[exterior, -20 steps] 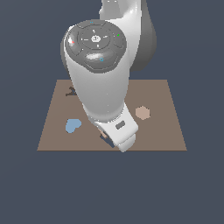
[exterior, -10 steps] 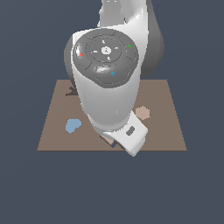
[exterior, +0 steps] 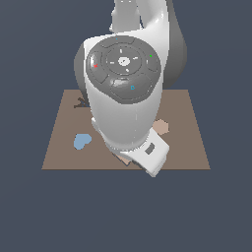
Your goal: Insert a designated object into the corresponding slot on a board.
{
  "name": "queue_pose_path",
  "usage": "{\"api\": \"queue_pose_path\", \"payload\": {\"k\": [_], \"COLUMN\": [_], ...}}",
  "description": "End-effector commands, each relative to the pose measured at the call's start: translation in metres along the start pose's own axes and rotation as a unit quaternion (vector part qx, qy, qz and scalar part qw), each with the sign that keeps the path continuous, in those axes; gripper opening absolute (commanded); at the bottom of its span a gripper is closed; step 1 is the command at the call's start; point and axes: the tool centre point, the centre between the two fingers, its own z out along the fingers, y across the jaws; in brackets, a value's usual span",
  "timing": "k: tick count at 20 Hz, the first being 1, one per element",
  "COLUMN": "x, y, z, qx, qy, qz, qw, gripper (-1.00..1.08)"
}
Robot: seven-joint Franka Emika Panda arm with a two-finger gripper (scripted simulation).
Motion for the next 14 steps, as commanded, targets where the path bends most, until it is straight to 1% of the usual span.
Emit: {"api": "queue_pose_path", "payload": {"k": [1,4,5,14], "x": [0.0001,0.0,0.0,0.0], "y": [0.0002,0.0004,0.0004,0.0004], "z": [0.0041,0.009,0.009,0.009], "qx": [0.0,0.0,0.0,0.0], "qy": [0.0,0.0,0.0,0.0], "qz": [-0.001,-0.002,-0.002,-0.002], "qw": [1.0,1.0,1.0,1.0], "gripper": [-1.0,-1.0,1.0,1.0]}}
